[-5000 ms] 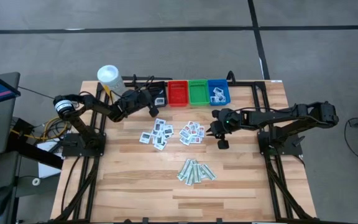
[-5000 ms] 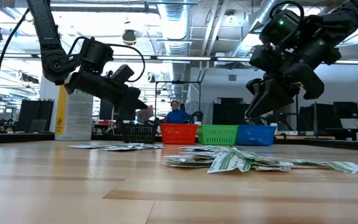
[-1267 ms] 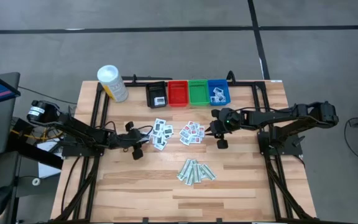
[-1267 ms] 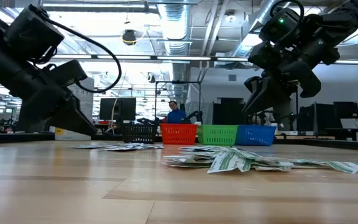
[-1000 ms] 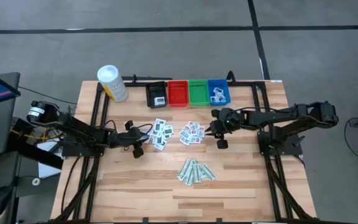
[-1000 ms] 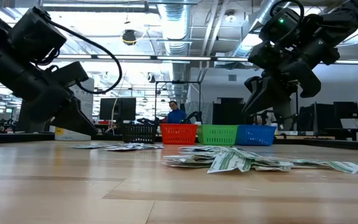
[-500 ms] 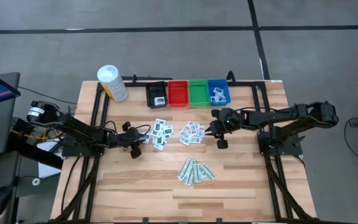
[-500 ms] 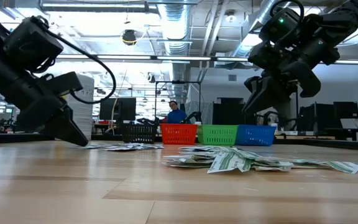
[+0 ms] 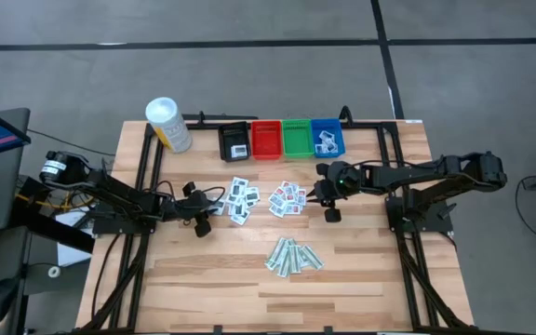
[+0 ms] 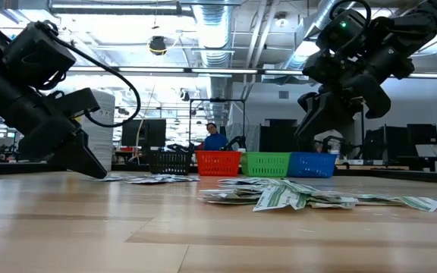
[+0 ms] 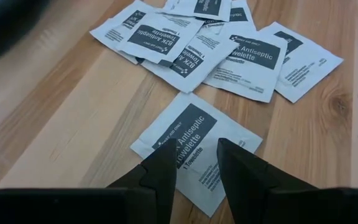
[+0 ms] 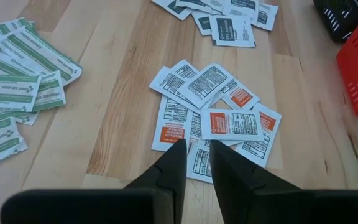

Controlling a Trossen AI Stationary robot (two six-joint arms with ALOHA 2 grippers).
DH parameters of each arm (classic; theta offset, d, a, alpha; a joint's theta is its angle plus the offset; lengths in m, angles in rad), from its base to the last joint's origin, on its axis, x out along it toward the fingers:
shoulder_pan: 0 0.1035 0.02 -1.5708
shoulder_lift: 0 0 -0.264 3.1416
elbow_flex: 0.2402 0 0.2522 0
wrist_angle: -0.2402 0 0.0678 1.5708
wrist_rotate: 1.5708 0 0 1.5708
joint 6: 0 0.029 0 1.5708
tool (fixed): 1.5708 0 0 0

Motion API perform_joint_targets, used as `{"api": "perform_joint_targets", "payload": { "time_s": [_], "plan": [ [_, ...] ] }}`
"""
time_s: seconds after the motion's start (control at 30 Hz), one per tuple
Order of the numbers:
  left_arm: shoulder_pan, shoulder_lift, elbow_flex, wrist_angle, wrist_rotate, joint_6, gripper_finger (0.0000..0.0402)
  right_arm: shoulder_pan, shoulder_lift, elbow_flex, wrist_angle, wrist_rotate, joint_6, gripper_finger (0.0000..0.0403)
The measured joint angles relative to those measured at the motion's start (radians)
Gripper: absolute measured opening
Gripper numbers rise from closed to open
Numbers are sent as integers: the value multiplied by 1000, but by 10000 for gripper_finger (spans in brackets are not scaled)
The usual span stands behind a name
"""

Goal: Pick & Place First Aid Supplies
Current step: Put the black towelette pack into the black bin

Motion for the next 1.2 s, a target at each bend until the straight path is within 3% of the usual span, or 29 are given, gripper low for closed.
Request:
{"api": "perform_joint_targets", "payload": {
  "time_s": [0.2,0.73,1.2],
  "plan": [
    [0,0,0,-4,5,0,108,0,0,0,0,0,0,65],
    [0,0,-1,-5,35,1,7,0,0,0,-1,0,0,65],
    [0,1,-3,16,31,-26,11,0,0,0,0,0,0,65]
  ]
}}
